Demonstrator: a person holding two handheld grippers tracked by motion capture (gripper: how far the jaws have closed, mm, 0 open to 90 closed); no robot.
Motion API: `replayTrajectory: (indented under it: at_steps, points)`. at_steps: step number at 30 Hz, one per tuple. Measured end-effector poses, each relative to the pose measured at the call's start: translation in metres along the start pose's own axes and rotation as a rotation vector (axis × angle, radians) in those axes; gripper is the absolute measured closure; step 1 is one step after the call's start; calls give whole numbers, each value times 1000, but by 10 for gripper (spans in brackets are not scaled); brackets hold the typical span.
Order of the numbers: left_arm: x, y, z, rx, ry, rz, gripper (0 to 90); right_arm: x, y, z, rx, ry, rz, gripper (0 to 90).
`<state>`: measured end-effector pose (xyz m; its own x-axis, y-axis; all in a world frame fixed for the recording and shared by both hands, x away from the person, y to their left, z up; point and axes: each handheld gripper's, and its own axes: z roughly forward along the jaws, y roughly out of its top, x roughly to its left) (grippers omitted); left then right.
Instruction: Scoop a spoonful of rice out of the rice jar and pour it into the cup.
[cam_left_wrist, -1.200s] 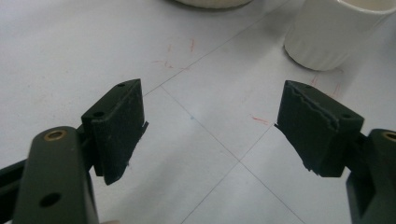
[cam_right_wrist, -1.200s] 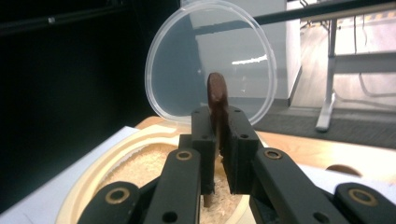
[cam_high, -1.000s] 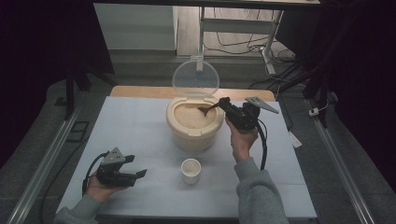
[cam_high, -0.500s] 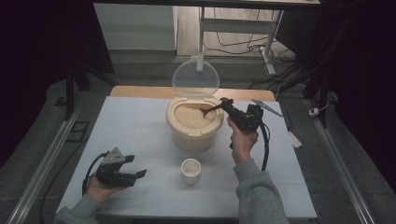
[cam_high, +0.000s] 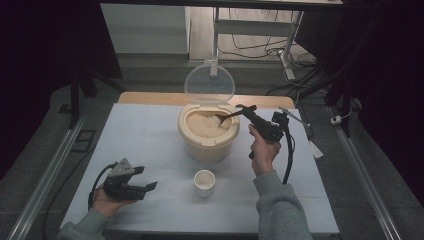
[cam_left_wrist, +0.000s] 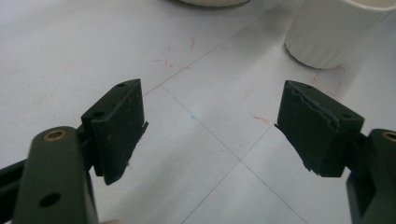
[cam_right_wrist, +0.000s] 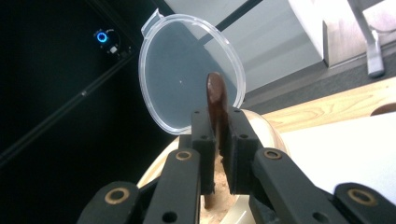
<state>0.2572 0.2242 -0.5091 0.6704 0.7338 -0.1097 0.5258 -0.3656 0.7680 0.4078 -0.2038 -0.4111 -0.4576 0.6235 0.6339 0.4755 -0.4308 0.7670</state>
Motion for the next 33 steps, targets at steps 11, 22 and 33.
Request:
replayTrajectory:
  at_steps: [11,22,33]
  points:
    - [0,0,1,3,1,5,230,-11,2,-5,1,6,169,840]
    - [-1,0,1,6,1,10,230,-19,3,-11,1,36,313,840]
    - [-1,0,2,8,1,10,230,-29,1,-16,15,47,377,840]
